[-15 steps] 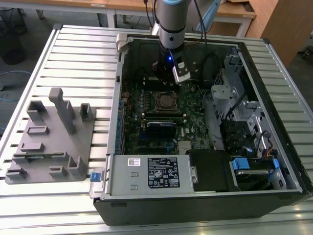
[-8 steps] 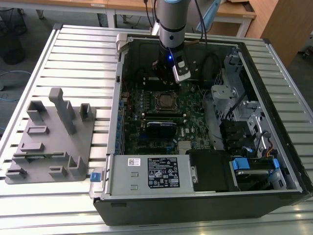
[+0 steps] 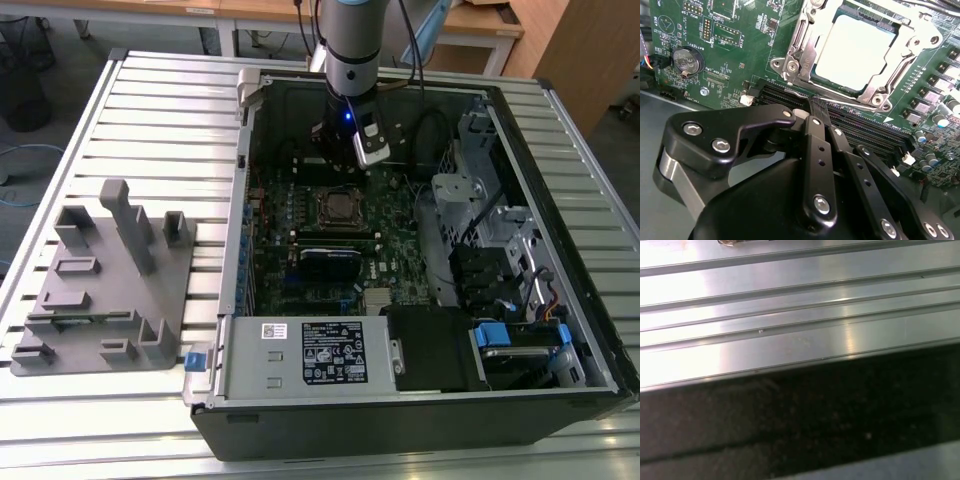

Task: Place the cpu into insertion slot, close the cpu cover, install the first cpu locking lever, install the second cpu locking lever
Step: 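Install the first cpu locking lever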

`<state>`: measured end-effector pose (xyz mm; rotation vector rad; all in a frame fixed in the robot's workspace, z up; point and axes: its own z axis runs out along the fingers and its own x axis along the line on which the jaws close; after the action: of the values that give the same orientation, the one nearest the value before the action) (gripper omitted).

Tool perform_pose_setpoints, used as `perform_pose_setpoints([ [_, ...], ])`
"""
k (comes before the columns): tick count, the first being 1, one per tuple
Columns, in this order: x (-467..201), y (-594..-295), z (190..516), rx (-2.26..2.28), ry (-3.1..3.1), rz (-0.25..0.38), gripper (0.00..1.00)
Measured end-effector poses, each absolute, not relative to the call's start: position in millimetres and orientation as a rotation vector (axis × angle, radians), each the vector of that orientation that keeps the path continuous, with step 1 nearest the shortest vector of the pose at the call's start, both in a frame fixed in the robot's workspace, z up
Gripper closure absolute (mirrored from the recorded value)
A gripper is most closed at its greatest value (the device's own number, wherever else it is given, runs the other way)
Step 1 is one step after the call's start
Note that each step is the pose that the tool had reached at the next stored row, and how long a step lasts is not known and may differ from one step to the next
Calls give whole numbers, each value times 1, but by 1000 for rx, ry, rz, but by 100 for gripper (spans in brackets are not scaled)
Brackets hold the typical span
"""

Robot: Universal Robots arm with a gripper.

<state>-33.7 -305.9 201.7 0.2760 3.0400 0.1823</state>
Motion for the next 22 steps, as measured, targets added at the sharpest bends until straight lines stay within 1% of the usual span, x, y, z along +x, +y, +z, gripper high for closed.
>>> perform_pose_setpoints([
  [22, -31, -307, 200, 299, 3037, 173, 89],
])
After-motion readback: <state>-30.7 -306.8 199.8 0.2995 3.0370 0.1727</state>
